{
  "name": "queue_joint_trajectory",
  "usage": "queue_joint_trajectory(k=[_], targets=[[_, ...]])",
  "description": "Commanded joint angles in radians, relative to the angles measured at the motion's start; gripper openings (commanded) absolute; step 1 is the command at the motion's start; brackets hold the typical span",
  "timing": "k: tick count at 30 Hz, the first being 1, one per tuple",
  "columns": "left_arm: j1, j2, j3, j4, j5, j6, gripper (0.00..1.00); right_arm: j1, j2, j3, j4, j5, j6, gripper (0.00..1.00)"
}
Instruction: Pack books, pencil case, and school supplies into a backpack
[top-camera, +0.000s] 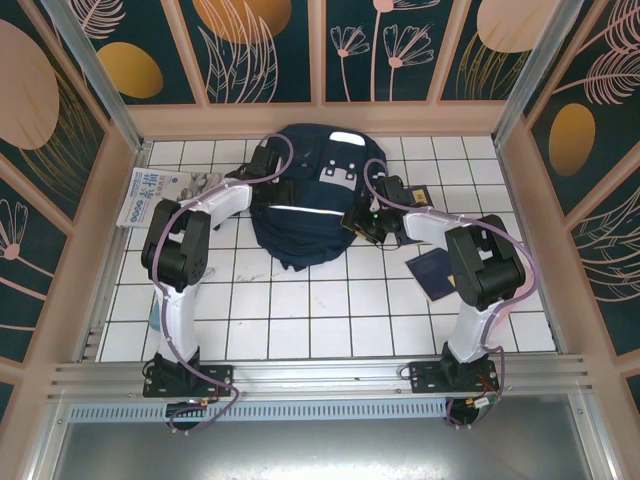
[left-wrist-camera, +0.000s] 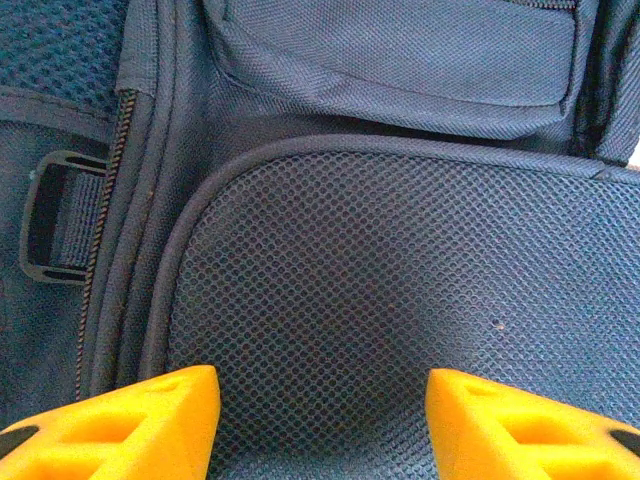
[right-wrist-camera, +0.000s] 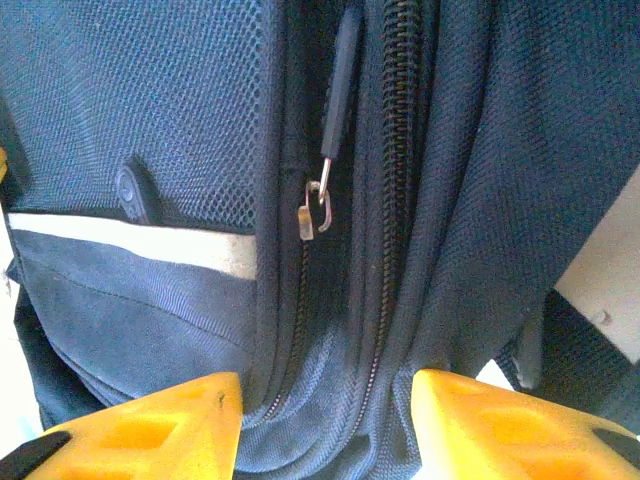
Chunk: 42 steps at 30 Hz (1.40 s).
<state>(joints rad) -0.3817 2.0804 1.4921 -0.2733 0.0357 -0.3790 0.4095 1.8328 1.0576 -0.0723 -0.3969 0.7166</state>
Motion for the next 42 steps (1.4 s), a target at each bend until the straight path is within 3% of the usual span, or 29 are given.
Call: queue_joint_trajectory(k=[1,6,10,14,18,22,29,35,42], targets=[[-0.013,-0.032,-0.115,-0.103,0.013,-0.032,0.57,0.005,0.036,0.016,0.028,-0.013,0.009,0.48],[-0.013,-0.170,-0.334,-0.101,-0.018,-0.079,0.58,0.033,0.013,-0.050,0.038,-0.049,0.009,0.47],[-0.013,-0.234,-0.369,-0.110,-0.038,-0.075,0.61,0.047,-0.040,-0.103,0.082,-0.098,0.038,0.47],[-0.021,-0.258,-0.240,-0.158,-0.049,-0.030,0.74,0.032,-0.144,-0.105,0.062,-0.037,0.039,0.53],[-0.112,-0.268,-0.088,-0.243,-0.145,0.044,0.78,-0.017,-0.275,-0.141,0.032,0.050,0.033,0.61],[-0.193,-0.215,0.103,-0.369,-0.165,0.041,0.78,-0.096,-0.359,-0.204,0.011,0.054,0.036,0.63],[-0.323,-0.097,0.310,-0.438,-0.233,-0.091,0.71,-0.227,-0.451,-0.302,0.001,0.033,0.048,0.64],[-0.425,0.048,0.431,-0.534,-0.304,-0.134,0.63,-0.259,-0.468,-0.338,0.011,0.008,0.057,0.64],[-0.464,0.187,0.519,-0.615,-0.387,-0.125,0.54,-0.267,-0.446,-0.339,0.019,-0.027,0.055,0.64]])
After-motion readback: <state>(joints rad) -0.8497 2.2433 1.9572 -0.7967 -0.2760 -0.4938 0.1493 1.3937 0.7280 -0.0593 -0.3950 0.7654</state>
